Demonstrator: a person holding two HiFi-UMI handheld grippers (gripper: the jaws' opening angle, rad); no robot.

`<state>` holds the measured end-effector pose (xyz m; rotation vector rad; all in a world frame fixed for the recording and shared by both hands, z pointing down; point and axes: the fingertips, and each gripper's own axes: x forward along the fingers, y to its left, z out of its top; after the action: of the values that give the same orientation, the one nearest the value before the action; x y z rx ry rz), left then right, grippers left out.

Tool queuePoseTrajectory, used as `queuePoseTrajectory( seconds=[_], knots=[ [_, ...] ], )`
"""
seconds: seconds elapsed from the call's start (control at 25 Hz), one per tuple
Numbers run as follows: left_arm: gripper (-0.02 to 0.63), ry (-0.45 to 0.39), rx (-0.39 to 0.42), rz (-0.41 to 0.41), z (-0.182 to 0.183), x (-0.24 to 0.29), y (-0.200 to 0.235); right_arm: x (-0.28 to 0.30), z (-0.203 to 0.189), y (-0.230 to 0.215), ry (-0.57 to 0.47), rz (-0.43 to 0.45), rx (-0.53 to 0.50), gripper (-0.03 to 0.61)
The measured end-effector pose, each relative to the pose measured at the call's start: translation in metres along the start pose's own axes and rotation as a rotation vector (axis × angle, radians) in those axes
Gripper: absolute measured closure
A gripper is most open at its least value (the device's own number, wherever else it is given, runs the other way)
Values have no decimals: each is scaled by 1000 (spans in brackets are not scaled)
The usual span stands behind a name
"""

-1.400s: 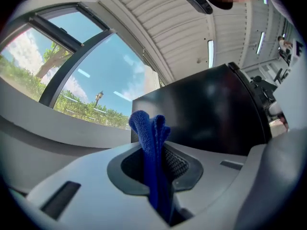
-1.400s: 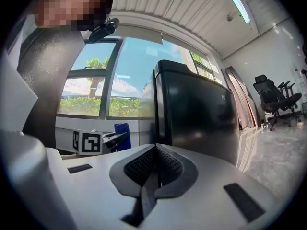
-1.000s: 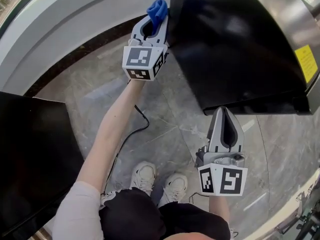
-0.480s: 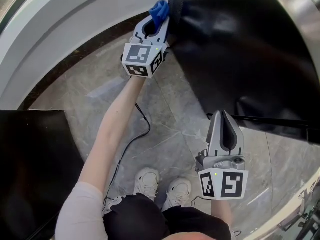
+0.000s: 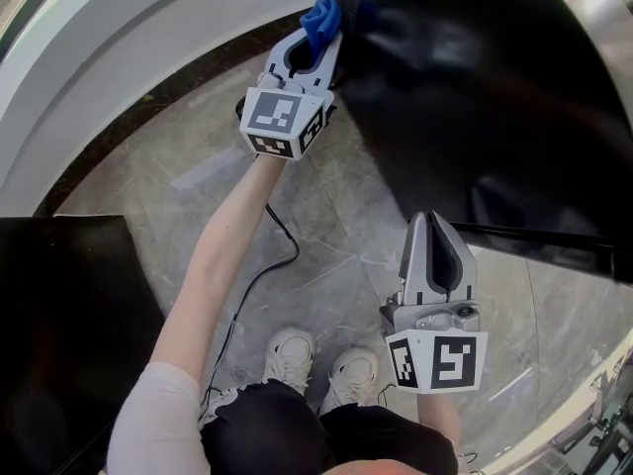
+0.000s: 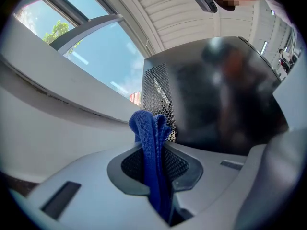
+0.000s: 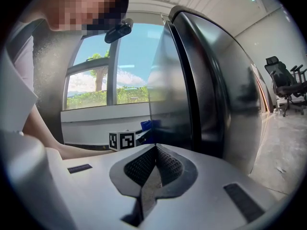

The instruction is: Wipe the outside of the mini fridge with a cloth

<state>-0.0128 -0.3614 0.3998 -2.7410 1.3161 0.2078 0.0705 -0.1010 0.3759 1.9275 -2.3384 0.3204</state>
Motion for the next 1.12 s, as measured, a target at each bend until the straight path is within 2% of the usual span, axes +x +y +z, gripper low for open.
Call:
queuePoseTrajectory(
  seconds=[0.28,0.64,0.92,1.12],
  knots=[
    [557,-10,18,-58,11,-17,-32,-9,8,10,-16,14,-17,568],
    [556,-18,-83,-134,23,-51,-95,-26,11,18,-25,20,-46,568],
    [555,-32,-135,-202,42,-80,-153,-31,3,0,-24,-49,-78,568],
    [556,-40,-160,-275,56,-102,-197,-45,3,-16,-46,-99,-36,568]
  ],
)
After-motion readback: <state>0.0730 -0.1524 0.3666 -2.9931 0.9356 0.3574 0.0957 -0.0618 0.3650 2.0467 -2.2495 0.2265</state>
